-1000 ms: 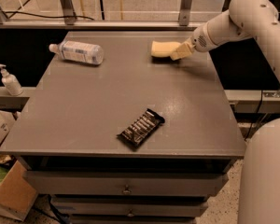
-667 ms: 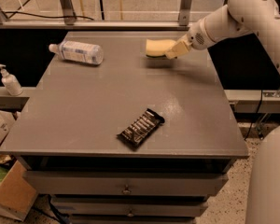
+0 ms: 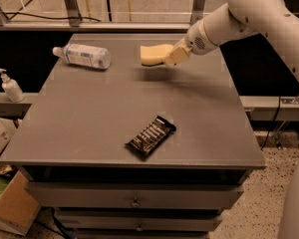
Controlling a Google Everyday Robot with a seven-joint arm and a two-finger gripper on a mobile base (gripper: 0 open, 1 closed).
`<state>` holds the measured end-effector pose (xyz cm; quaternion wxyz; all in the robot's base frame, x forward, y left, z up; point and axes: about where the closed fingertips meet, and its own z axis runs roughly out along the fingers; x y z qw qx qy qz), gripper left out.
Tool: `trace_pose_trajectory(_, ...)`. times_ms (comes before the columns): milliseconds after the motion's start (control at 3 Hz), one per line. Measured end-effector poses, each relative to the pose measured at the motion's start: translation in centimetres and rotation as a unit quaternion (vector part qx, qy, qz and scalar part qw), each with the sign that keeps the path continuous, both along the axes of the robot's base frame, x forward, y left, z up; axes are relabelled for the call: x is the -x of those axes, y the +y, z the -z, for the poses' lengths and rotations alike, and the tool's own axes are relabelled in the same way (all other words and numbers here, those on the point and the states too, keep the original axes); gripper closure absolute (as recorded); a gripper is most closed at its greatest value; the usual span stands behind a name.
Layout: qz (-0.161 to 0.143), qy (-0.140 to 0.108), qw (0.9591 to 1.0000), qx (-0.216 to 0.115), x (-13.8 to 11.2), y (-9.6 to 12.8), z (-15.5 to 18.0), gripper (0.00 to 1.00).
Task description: Move sponge near blue plastic bottle
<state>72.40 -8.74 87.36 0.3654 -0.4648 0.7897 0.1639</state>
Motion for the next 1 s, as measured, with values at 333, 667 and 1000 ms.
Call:
trace_pose_trajectory(333,-0.016,-0.002,0.9999,0.006,0.9,2.3,0.3,1.0)
trace_pose_trajectory(667,-0.03,-0.003,0.9995,0.007,1.3,4.7,0.6,1.0)
trace_pose_trajectory(1000,-0.038,-0.006,0.9992,0.008,0.7,7.0,0.8,1.0)
